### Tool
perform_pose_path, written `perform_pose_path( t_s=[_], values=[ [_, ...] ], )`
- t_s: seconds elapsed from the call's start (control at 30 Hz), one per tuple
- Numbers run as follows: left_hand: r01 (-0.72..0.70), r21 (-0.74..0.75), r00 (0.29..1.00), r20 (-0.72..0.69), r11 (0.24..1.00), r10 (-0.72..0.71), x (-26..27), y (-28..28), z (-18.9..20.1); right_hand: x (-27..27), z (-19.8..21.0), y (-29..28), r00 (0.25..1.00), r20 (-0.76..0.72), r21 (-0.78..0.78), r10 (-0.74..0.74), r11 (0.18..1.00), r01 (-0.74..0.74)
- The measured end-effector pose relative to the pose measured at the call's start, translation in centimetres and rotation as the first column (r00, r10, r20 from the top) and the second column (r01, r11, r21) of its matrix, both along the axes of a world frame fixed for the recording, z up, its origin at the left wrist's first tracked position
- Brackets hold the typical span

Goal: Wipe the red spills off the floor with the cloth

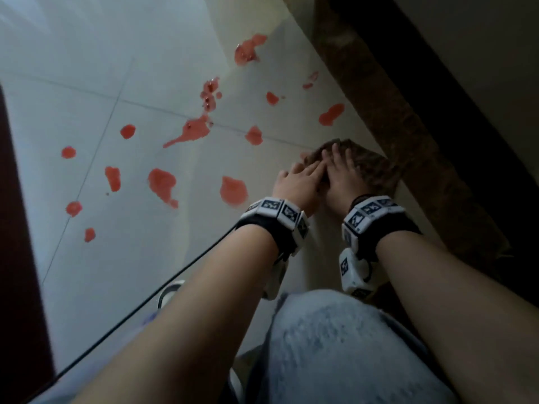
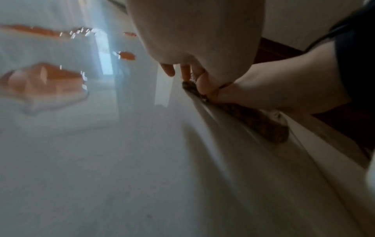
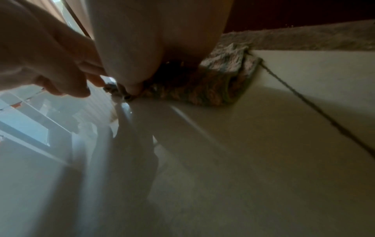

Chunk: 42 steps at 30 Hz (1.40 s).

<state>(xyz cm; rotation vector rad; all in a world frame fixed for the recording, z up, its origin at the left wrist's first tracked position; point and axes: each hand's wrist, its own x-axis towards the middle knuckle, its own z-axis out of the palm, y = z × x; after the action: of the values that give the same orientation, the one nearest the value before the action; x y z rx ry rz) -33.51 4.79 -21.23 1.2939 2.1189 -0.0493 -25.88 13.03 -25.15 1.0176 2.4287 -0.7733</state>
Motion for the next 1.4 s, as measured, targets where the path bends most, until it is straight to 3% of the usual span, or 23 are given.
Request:
perform_pose_path(
  t_s=[0.13,0.47,0.63,0.8,1.03,1.4],
  values=[
    [-0.102,-0.003,0.994,0.033,0.995,0.102,0.4,-0.7,-0.4,0.3,0.3,0.5,0.998,-0.051,-0.007,0.031,0.999,-0.031],
    [0.003,0.023,0.983,-0.181,1.0,0.001,-2.1,-3.8,-1.1,-1.0,0.8,0.5,0.976,0.009,0.011,0.217,0.976,-0.217],
    [-0.018,-0.017,0.983,-0.183,1.0,0.014,-1.8,-3.0,-0.4,-0.1,1.1,0.5,0.982,0.082,0.014,0.17,0.985,-0.171],
    [0.049,-0.073,0.987,-0.148,0.996,-0.059,-1.4,-0.7,-0.8,0.6,0.7,0.1,0.99,0.136,0.069,0.04,0.996,-0.05],
    [-0.043,-0.064,0.992,-0.125,0.997,0.034,-0.3,1.7,-1.4,-1.0,0.5,0.6,0.986,0.155,0.079,-0.057,0.996,0.045],
    [0.021,0.044,0.967,-0.255,0.999,-0.009,-3.7,-1.1,-0.5,-2.8,1.2,0.6,0.963,0.163,0.023,0.216,0.975,-0.223]
  ],
)
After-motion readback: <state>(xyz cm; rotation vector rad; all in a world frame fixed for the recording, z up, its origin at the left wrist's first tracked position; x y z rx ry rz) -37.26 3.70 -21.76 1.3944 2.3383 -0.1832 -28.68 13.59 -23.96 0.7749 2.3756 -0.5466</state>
